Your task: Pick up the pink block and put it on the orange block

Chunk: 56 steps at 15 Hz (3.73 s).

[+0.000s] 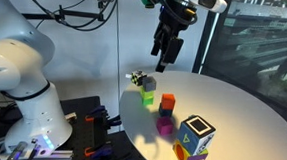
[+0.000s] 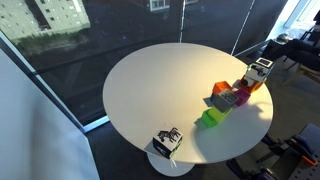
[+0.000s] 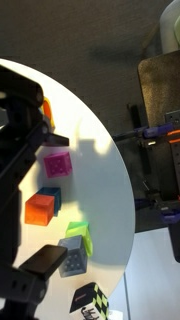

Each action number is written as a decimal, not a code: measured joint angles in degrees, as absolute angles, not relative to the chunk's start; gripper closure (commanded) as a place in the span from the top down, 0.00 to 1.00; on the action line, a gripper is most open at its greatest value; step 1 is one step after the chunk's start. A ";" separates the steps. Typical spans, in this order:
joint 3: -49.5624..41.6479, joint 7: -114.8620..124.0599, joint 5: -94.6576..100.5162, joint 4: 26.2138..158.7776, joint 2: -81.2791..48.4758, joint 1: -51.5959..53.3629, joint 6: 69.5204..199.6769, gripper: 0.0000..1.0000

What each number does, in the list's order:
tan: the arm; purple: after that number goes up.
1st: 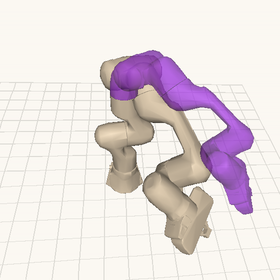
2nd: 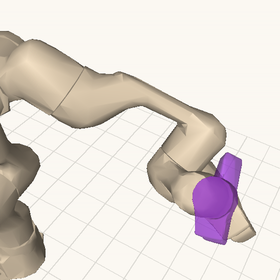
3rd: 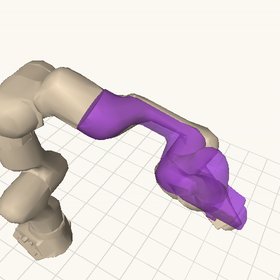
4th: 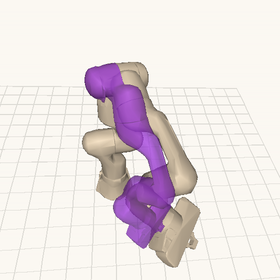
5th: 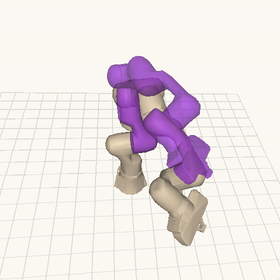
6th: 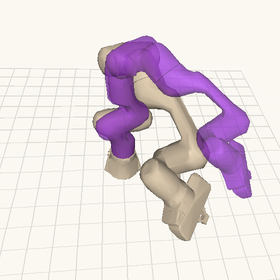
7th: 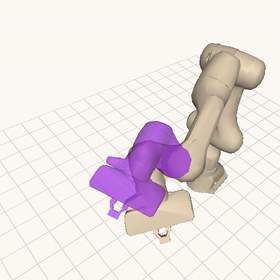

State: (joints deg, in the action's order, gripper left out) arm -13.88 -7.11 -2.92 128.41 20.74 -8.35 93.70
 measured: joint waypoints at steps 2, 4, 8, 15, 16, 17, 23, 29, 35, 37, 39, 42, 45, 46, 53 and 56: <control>-13.37 -6.35 -2.59 129.36 20.75 -8.56 95.87 1.00; -12.95 -5.64 -2.11 130.85 20.73 -8.66 98.89 1.00; -11.96 -4.69 -1.51 134.73 20.57 -8.69 105.50 1.00; -10.34 -3.02 -1.11 141.02 18.80 -8.69 117.17 1.00; -10.17 -2.41 -0.70 141.81 18.26 -8.69 118.95 1.00; -10.03 -1.84 -0.27 142.53 17.68 -8.69 120.63 1.00; -9.41 1.62 1.31 145.12 12.17 -8.69 129.17 1.00; -9.04 4.09 4.11 145.22 5.51 -8.69 135.36 1.00; -9.00 4.62 5.46 145.09 3.62 -8.69 136.31 1.00; -9.00 4.62 5.46 145.06 3.62 -8.69 136.31 1.00; -9.00 4.62 5.46 145.05 3.62 -8.69 136.31 1.00; -9.00 4.59 5.46 145.12 3.51 -8.68 136.31 1.00; -8.95 4.36 5.46 145.22 2.49 -8.49 137.83 1.00; -8.85 4.25 5.46 145.28 1.89 -8.37 138.96 1.00; -7.65 2.10 5.40 145.43 -2.54 -7.10 145.40 1.00; -7.33 1.75 5.40 145.43 -3.79 -6.80 146.75 1.00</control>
